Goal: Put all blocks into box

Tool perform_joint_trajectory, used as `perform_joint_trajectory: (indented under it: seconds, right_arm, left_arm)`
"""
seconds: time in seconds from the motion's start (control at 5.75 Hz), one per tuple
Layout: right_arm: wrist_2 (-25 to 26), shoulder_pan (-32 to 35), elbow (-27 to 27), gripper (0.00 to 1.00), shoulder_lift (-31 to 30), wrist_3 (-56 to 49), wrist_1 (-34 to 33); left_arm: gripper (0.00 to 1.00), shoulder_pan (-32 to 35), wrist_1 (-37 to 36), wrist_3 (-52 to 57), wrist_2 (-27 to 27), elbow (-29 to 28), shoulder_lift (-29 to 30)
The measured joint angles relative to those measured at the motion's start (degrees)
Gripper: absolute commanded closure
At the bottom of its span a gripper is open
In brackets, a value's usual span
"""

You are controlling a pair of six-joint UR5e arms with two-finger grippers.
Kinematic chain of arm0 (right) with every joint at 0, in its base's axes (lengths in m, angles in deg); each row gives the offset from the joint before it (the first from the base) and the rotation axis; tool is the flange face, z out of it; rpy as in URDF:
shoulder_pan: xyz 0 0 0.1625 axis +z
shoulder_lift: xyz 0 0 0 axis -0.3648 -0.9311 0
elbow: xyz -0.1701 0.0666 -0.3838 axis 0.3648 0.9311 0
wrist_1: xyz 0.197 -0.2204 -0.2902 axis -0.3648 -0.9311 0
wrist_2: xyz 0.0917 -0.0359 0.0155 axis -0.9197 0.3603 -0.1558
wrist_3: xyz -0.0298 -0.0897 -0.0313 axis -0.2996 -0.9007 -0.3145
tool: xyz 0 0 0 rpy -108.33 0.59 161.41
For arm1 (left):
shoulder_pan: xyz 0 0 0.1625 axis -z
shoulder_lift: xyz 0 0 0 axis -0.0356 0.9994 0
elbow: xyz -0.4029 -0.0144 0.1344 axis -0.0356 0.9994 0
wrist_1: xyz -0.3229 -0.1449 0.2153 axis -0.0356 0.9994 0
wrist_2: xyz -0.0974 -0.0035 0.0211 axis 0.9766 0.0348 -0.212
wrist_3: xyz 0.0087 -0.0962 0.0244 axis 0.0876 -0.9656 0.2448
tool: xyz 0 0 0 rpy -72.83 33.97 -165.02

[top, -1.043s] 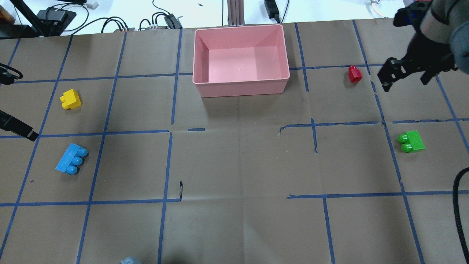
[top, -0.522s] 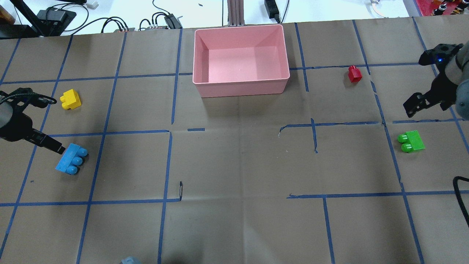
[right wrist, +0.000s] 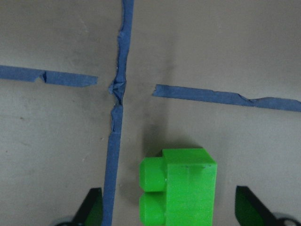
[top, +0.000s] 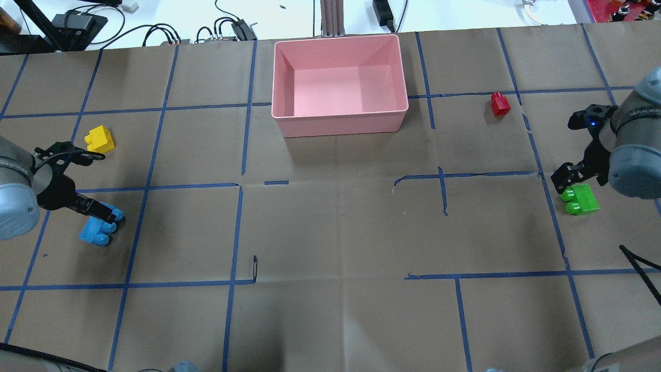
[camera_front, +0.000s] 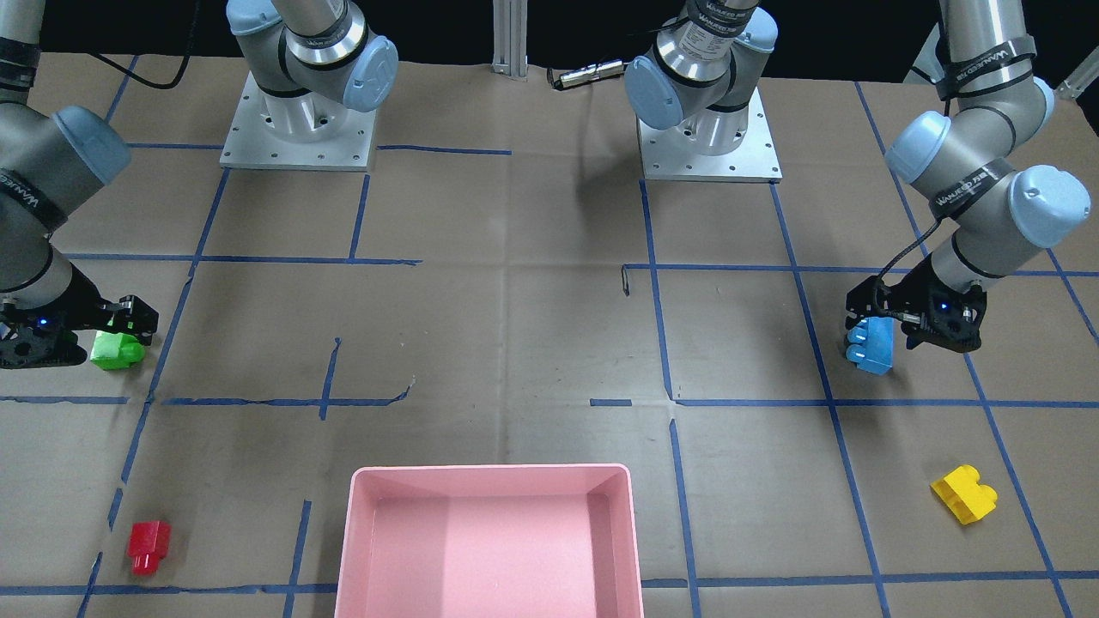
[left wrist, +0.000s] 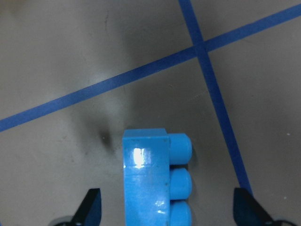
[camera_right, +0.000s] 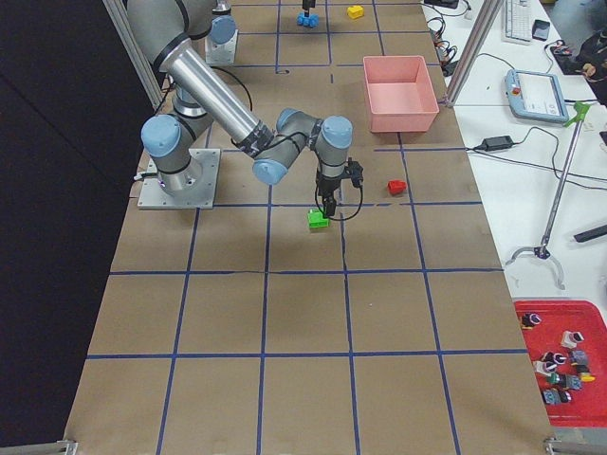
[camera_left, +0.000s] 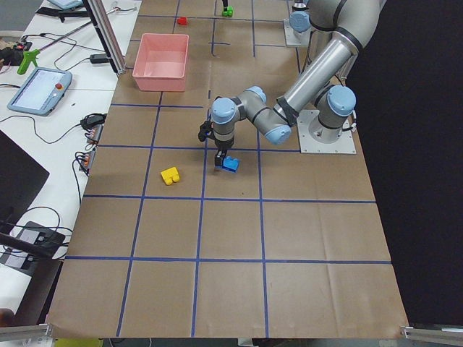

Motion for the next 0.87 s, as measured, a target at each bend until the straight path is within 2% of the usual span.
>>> perform_joint_trajectory:
  seconds: [0.52, 0.7, 0.87]
  right_arm:
    - [0.2, -1.2, -0.3, 0.00, 2.4, -0.7, -0.3]
    - [0.1, -1.6, -0.3, 0.02, 3.1, -0.8, -0.2]
    - [0.1, -2.0, -0.3, 0.31, 3.5, -0.8, -0.2]
  left_arm:
    - [0.01, 0.1, -10.3, 0.5, 0.0, 1.7, 4.3]
    - [0.01, 0.1, -11.5, 0.6, 0.0, 2.2, 4.9]
    - [0.03, 0.2, -11.9, 0.6, 0.1, 2.6, 4.6]
